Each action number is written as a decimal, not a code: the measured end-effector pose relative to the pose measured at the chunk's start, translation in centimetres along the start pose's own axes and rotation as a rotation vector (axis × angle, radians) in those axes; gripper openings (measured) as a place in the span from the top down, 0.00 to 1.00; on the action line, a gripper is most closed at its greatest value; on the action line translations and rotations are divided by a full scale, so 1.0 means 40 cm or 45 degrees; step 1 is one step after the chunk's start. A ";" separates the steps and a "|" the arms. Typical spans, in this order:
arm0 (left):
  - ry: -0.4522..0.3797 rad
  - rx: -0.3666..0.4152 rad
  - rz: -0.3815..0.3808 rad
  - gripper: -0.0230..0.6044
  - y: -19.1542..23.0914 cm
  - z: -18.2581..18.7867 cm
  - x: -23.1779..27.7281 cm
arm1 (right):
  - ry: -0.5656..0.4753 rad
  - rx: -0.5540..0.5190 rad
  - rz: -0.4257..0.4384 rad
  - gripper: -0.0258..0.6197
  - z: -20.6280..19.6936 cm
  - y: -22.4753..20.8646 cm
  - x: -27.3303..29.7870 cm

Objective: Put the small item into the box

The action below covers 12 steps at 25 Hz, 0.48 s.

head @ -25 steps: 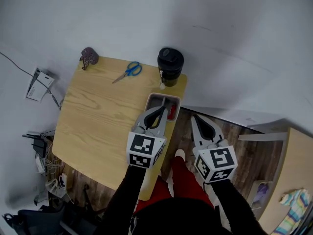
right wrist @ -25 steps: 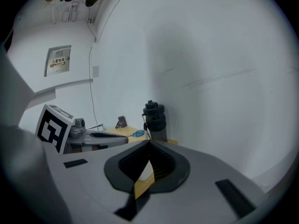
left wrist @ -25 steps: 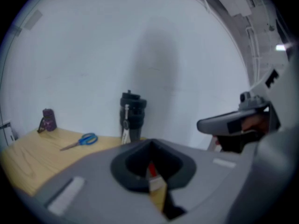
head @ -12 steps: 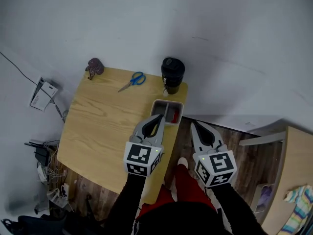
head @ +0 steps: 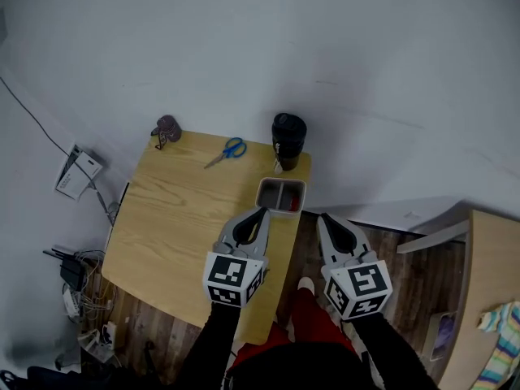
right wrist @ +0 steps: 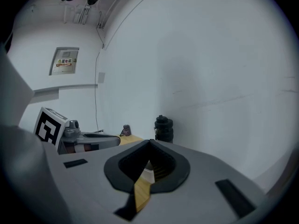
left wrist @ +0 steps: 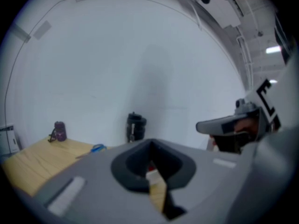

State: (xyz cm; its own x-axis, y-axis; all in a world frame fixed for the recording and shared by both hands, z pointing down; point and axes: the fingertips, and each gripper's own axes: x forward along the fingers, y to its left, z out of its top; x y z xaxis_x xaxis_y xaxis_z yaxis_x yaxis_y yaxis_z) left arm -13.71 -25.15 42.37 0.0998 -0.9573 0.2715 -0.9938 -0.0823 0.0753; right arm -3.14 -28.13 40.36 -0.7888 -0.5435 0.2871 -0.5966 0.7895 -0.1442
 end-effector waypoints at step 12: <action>-0.109 -0.003 0.000 0.96 -0.005 0.052 -0.127 | -0.090 -0.024 -0.040 0.95 0.039 0.064 -0.095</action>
State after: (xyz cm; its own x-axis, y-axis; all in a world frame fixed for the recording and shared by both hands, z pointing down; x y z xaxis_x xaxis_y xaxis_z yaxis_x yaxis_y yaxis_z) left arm -14.12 -20.86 38.97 0.0949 -0.9774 0.1888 -0.9937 -0.0815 0.0775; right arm -1.90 -24.47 37.41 -0.7785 -0.5865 0.2235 -0.6190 0.7765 -0.1181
